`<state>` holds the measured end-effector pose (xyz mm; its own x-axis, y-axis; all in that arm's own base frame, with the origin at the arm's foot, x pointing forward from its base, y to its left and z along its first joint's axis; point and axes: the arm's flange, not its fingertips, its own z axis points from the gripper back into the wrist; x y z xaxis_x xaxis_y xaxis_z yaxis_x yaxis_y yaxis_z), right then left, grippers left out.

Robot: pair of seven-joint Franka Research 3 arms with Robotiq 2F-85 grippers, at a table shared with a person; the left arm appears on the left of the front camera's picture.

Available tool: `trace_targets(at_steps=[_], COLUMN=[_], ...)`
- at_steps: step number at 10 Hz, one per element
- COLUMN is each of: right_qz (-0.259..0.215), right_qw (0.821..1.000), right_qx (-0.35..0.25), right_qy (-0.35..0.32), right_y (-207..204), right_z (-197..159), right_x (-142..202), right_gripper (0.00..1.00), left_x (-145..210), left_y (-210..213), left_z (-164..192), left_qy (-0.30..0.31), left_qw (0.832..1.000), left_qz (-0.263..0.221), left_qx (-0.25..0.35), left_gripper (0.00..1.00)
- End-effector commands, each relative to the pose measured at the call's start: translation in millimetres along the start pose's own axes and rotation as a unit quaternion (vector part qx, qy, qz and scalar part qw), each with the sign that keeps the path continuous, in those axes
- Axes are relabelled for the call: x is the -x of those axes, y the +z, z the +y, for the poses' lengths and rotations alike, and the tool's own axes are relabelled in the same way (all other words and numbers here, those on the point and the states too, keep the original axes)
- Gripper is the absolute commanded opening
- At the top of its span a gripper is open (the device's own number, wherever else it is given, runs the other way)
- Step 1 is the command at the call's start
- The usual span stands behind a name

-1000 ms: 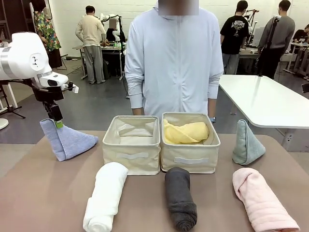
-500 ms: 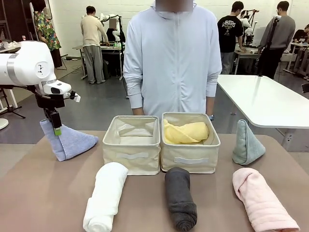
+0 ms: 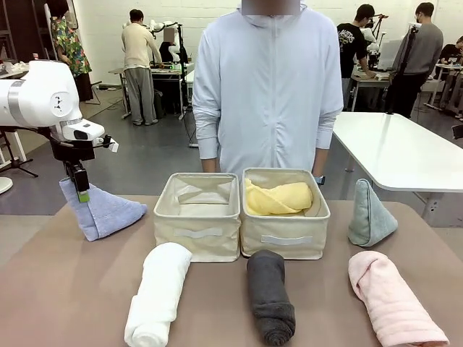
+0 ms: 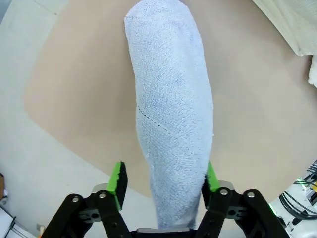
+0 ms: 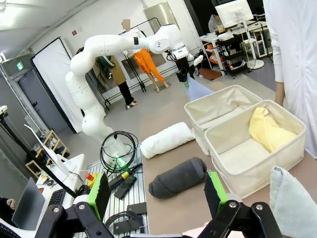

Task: Sort the towels based on their folding style.
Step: Pick up one triangle-folded towel and place it in the left Fabric basket.

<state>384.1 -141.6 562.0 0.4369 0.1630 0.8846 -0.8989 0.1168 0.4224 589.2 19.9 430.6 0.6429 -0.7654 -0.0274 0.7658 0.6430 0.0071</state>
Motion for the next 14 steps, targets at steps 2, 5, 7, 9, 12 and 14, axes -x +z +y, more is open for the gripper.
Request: trace_targets(at_steps=[2, 5, 7, 9, 12, 14], right_qz=[-0.015, -0.015, -0.015, -0.015, -0.015, -0.015], right_qw=[1.0, 1.0, 1.0, 1.0, 1.0, 1.0], right_qx=[-0.006, -0.006, -0.006, -0.006, -0.006, -0.006], right_qy=[0.01, 0.01, 0.01, 0.01, 0.01, 0.01], right_y=[-1, -1, -1, -1, -1, -1], right_z=[-1, -1, -1, -1, -1, -1], right_x=[-4, -4, -4, -4, -4, -4], right_gripper=[1.0, 1.0, 1.0, 1.0, 1.0, 1.0], left_x=[5, 6, 8, 18, 85, 134], left_y=[2, 3, 5, 19, 110, 169], left_z=[-3, -2, -3, -1, -9, -22], left_qy=[-0.005, -0.01, -0.02, -0.028, -0.069, -0.1], left_qw=[1.0, 1.0, 1.0, 0.999, 0.996, 0.989], left_qz=[-0.004, -0.001, -0.002, -0.017, 0.004, 0.012], left_qx=[-0.005, -0.007, -0.006, -0.012, -0.062, -0.105], left_gripper=[0.0, 0.0, 0.0, 0.0, 0.0, 0.0])
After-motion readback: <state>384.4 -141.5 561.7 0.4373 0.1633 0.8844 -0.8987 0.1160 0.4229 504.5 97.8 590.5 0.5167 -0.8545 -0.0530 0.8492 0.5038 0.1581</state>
